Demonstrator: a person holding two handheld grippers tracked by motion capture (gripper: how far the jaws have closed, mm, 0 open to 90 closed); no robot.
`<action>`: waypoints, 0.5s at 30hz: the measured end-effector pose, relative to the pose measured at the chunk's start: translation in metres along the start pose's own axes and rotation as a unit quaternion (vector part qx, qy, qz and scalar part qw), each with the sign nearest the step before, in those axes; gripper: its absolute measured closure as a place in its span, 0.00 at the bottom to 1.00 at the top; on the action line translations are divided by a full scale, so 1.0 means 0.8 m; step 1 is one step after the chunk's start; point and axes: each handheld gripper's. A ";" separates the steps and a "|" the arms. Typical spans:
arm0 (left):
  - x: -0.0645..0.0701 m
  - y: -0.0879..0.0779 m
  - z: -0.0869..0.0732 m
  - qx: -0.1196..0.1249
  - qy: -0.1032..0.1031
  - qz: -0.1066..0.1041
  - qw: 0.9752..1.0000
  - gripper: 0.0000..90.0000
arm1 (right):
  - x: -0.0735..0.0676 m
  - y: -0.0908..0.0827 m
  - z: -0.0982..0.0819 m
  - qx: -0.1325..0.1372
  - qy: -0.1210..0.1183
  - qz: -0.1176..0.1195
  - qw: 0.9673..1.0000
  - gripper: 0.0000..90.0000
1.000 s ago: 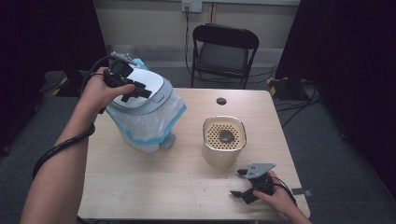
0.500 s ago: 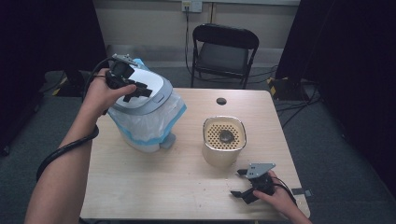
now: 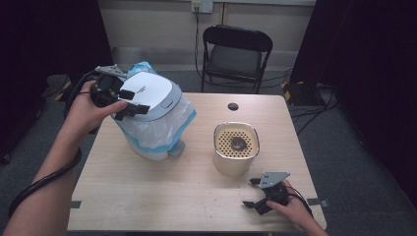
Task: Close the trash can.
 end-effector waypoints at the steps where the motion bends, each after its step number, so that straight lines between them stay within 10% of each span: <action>1: 0.000 -0.008 -0.011 0.006 -0.006 0.001 1.000 0.22 | 0.000 0.000 0.000 0.000 0.000 0.000 1.000 0.16; 15: 0.010 -0.030 -0.091 0.013 -0.034 -0.004 0.999 0.19 | 0.000 0.000 0.000 0.000 0.000 -0.001 1.000 0.16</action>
Point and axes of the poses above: each handheld gripper's, and its own axes: y roughly forward along the jaws, z roughly out of its top, x roughly to its right, and after that the axes turned 2 degrees about -x, right-handed
